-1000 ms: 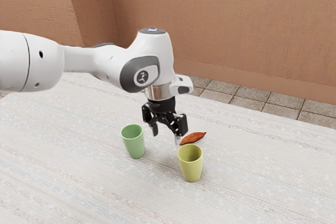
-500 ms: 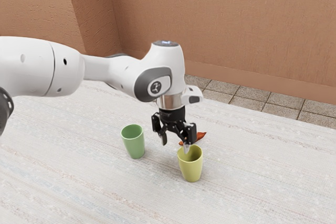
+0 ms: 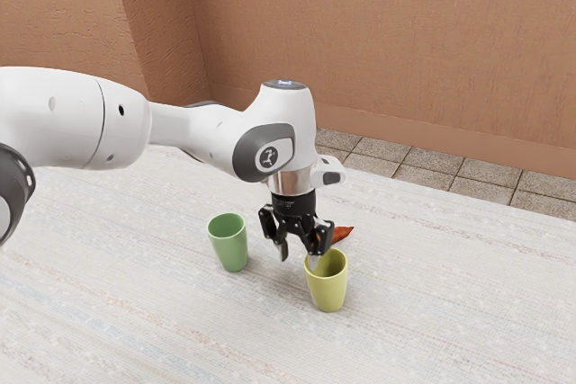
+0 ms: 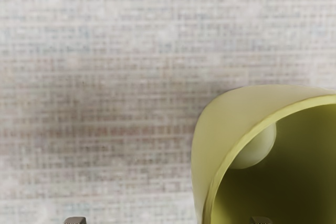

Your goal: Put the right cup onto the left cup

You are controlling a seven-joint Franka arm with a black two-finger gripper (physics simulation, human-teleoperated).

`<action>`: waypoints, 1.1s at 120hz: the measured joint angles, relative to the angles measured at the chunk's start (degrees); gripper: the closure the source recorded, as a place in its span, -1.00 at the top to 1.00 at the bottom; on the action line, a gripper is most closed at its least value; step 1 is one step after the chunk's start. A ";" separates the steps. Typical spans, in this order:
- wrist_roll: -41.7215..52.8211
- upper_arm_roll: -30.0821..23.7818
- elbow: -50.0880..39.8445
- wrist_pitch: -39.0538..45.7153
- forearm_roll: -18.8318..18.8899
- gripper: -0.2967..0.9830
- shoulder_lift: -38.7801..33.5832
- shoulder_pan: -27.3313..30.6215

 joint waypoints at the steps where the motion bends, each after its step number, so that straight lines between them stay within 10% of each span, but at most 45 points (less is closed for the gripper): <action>1: -0.04 0.01 0.00 -0.01 0.00 0.02 0.00 0.00; 55: -2.12 0.04 -0.04 -0.13 -0.01 -0.57 0.08 -0.20; 132: -5.82 0.15 -0.02 -1.99 0.72 -0.69 -3.36 -0.51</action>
